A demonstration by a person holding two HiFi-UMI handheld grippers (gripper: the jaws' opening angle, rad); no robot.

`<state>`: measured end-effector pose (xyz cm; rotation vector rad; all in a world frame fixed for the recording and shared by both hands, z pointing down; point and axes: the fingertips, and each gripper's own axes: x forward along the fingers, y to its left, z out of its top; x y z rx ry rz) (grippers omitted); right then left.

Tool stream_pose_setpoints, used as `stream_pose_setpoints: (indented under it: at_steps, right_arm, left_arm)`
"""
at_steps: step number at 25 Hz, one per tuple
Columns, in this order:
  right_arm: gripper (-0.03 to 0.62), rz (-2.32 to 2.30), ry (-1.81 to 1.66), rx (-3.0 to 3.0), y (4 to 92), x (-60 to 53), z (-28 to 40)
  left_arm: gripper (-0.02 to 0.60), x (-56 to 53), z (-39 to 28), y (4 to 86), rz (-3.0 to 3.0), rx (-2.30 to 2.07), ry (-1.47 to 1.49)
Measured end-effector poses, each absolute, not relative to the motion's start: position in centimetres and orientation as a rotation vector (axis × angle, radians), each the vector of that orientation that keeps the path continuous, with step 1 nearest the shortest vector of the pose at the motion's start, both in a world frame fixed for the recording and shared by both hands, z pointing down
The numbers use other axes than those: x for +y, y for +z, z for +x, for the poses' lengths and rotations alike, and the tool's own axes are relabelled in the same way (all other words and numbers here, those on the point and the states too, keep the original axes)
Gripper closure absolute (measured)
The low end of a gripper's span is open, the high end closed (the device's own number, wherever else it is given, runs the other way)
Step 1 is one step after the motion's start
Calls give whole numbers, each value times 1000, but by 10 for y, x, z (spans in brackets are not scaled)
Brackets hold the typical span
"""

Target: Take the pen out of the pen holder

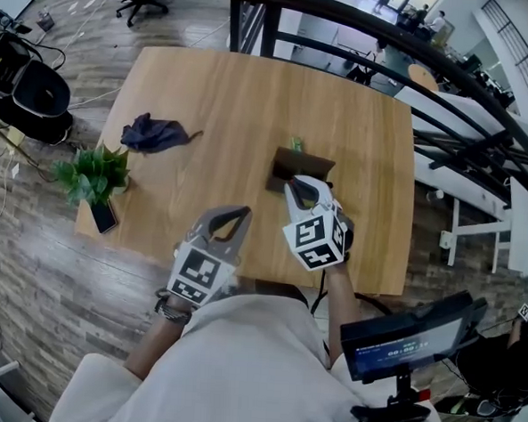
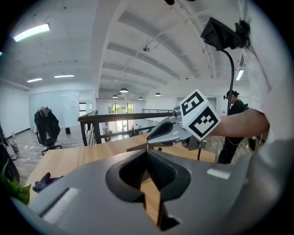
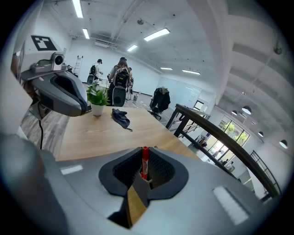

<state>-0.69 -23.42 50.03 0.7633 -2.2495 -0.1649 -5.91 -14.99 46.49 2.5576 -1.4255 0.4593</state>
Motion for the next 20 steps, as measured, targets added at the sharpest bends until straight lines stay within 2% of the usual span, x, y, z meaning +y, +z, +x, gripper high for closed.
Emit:
stream_pose_setpoints:
  at_steps: [20]
  right_arm:
    - [553,1000,-116,-2378,428,-202,38]
  left_arm:
    - [581,-164,-32,431,2692,-1368,402]
